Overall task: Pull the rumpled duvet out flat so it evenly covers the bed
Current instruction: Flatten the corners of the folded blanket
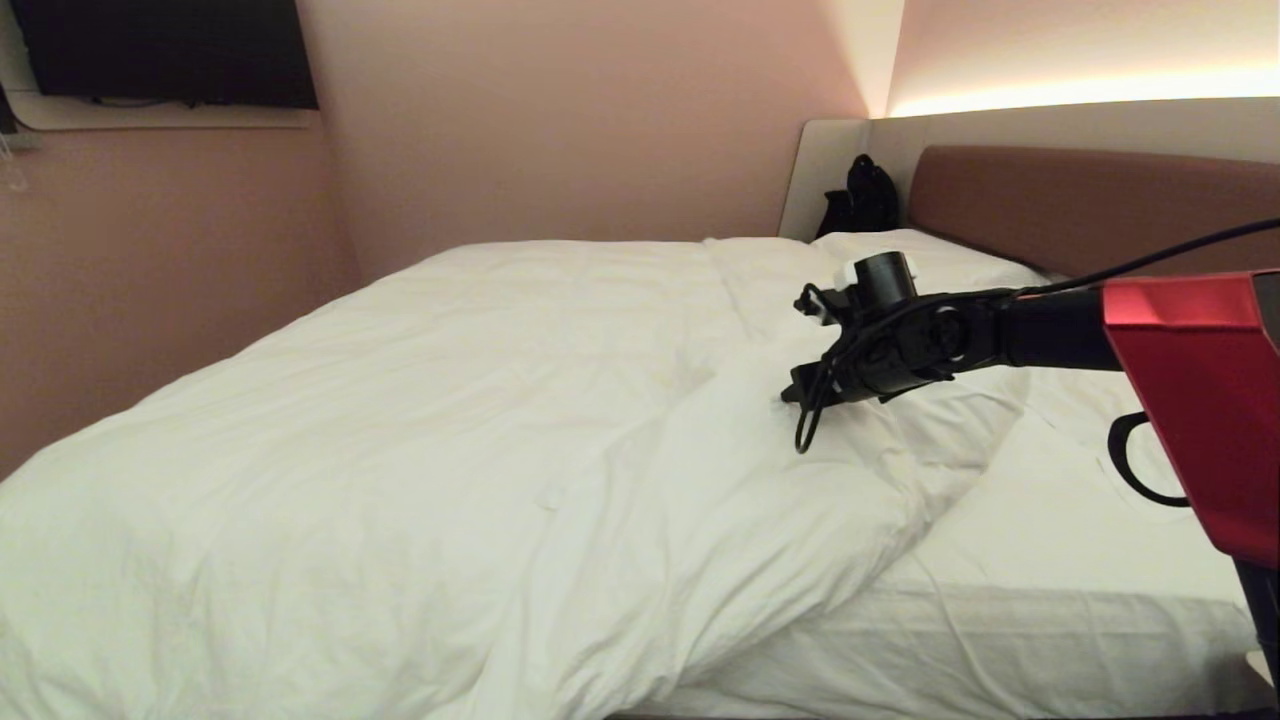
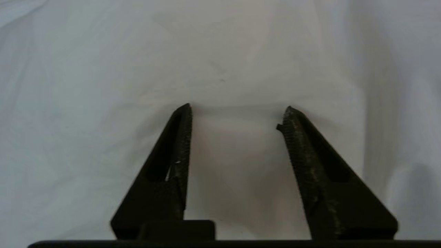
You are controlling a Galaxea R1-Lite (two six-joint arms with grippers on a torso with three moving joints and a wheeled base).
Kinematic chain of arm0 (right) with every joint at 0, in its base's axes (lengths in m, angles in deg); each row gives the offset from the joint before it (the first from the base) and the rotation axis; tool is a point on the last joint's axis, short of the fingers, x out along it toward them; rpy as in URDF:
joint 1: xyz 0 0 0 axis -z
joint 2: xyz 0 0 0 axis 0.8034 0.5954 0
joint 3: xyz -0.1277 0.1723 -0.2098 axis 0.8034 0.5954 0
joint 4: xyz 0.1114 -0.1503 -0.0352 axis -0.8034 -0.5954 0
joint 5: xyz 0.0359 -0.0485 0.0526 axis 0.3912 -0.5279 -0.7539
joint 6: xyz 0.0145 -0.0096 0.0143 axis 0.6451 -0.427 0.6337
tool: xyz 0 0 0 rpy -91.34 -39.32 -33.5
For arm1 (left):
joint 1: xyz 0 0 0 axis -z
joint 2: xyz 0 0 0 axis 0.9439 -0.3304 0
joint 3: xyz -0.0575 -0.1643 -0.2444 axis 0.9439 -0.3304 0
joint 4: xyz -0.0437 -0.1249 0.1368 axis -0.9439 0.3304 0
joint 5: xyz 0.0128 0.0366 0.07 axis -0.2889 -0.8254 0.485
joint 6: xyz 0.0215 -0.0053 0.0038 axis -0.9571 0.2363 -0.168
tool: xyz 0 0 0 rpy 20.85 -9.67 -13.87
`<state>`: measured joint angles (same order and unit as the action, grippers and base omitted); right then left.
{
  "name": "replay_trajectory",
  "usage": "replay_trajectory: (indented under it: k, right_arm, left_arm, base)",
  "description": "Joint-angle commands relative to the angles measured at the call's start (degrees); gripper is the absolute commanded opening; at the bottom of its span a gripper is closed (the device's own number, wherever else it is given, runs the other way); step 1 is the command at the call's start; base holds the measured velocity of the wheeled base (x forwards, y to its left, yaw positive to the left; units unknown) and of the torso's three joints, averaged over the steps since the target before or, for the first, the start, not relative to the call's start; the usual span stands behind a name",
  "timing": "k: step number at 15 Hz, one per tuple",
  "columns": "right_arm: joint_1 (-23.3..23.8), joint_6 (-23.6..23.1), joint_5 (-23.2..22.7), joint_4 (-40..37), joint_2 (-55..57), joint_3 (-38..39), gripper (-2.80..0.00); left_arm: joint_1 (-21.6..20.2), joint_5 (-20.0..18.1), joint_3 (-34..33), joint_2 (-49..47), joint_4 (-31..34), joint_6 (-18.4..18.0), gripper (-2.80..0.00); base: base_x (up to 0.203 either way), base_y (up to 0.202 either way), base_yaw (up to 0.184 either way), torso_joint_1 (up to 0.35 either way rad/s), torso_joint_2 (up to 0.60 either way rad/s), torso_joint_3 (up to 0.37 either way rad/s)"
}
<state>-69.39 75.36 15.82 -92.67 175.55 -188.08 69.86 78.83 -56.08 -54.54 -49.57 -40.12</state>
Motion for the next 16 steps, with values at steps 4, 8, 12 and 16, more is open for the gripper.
replay_trajectory:
  k: [4,8,12,16]
  right_arm:
    - [-0.85,-0.92,0.05,-0.13,1.82,1.55,0.0]
    - [-0.78,-0.84,0.02,0.21,5.26,2.14,0.0]
    - [-0.85,-0.75,0.02,1.95,8.94,2.24,0.0]
    - [-0.8,-0.75,0.02,3.37,11.49,2.19,0.0]
  left_arm:
    - [-0.03,0.01,-0.05,0.0,-0.01,0.0,-2.8]
    - [-0.03,0.01,-0.05,0.0,0.07,0.0,-2.8]
    - [-0.03,0.01,-0.05,0.0,0.07,0.0,-2.8]
    - [-0.03,0.01,-0.05,0.0,-0.01,0.0,-2.8]
  base:
    - [0.0,0.0,0.0,0.0,0.0,0.0]
    - [0.0,0.0,0.0,0.0,0.0,0.0]
    - [0.0,0.0,0.0,0.0,0.0,0.0]
    - [0.0,0.0,0.0,0.0,0.0,0.0]
